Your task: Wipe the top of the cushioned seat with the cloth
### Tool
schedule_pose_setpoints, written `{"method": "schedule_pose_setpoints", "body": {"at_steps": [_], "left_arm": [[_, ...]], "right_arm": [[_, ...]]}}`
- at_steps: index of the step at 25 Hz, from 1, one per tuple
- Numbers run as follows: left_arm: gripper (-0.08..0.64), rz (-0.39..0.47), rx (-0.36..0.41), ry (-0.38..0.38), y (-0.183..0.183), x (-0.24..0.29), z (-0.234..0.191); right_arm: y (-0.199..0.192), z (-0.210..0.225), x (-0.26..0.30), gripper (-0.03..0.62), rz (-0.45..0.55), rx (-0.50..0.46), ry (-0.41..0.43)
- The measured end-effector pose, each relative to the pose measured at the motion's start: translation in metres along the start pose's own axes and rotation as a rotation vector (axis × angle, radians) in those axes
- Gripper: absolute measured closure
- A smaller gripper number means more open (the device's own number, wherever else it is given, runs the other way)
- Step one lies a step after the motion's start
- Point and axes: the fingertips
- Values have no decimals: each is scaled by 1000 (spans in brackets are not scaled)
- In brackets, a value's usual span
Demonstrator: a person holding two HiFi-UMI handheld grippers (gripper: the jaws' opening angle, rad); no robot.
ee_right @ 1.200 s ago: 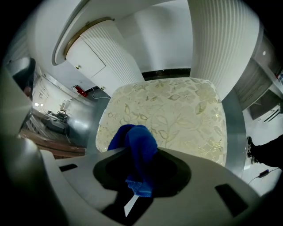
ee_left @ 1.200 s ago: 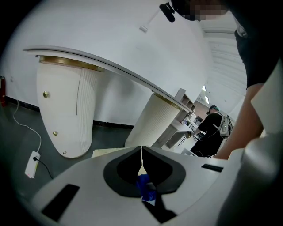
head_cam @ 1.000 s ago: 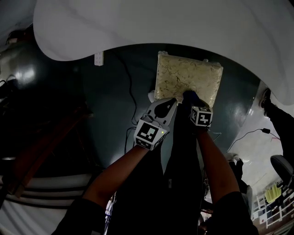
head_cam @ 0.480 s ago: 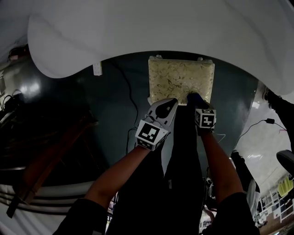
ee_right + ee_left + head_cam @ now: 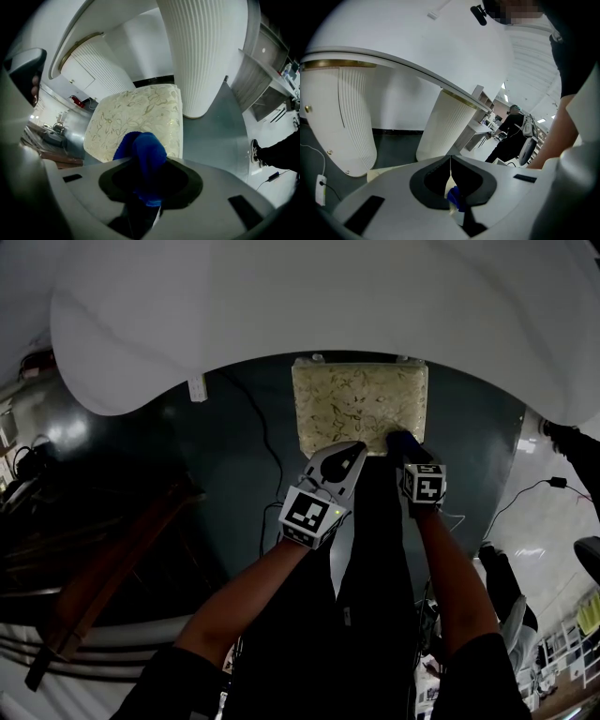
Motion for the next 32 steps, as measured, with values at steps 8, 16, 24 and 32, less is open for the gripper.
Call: {"method": "schedule_pose_setpoints", "body": {"at_steps": [8, 16, 24, 32], "left_arm": [[541, -7, 3, -7, 7, 16, 10], [542, 12, 26, -4, 29, 5, 18], [543, 128, 94, -26, 111, -72, 60], [543, 271, 101, 55, 199, -182, 103]], "right_arm": [[-11, 57, 5, 457, -26, 33, -109], [18, 99, -25, 457, 58, 43, -176], [135, 31, -210, 463, 469, 71, -170], [214, -81, -396, 463, 725, 97, -58]]}}
Point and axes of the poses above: the fingertips, and each gripper's own axes: x forward along the fingers, z to its right, y out of its top, and after that the axes turned 10 degrees about -y, right-handed
